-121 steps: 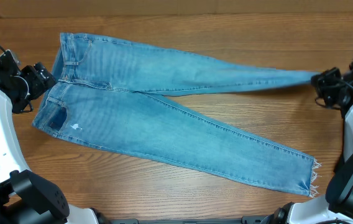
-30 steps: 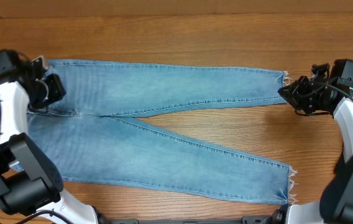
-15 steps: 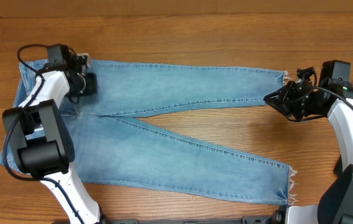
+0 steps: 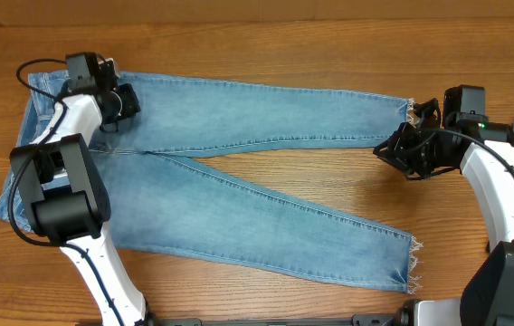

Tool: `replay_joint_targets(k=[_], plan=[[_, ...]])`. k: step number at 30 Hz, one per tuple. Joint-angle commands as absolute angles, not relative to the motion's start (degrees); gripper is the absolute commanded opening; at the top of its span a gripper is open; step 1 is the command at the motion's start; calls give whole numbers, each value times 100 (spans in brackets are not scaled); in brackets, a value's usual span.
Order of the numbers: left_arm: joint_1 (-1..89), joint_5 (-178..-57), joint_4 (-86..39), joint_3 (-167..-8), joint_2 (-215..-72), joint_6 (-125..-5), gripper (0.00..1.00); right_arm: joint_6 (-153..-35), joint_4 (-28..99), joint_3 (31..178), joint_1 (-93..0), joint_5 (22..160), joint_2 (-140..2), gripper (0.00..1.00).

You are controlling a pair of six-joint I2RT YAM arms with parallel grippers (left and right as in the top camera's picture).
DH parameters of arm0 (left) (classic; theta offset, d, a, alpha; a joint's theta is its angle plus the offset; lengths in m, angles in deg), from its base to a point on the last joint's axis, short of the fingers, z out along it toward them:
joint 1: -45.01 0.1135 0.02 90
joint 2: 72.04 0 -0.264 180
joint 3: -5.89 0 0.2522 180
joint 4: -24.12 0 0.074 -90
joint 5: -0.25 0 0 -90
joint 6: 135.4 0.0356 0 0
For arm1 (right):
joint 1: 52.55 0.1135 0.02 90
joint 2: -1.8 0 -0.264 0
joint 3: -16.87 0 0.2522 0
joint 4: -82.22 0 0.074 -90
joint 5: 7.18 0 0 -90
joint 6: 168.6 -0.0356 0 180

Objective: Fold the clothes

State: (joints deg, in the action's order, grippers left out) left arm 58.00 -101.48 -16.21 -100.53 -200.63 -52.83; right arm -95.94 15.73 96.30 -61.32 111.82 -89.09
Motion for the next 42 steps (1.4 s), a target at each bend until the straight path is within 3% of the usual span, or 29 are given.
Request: replay_joint_targets(k=[1, 4, 10, 16, 26, 36, 42], plan=[[5822, -10122, -2318, -10720, -20155, -5274, 18, -9990, 1584, 9696, -6253, 10747, -8826, 19], [5857, -10117, -3182, -11454, -19888, -5178, 29, -9987, 1313, 9694, -6325, 10554, -8828, 16], [5894, -10122, -4657, -12667, -18994, -5071, 39, -9985, 105, 9303, -6322, 9693, -8828, 17], [5857, -10115, -5750, -12973, -18039, -5077, 59, -10127, 548, 8299, -6322, 9899, -8830, 18], [6284, -9123, -7525, -12772, -17768, -5488, 58, -10119, 1136, 7484, -6318, 10266, -8830, 17], [7379, -9280, -7420, -11653, -17768, -5663, 58, -10307, 1733, 7263, -6318, 10235, -8833, 20], [7536, -9431, -6746, -10534, -17768, -5663, 54, -11209, 3009, 6669, -6318, 10209, -8833, 13]])
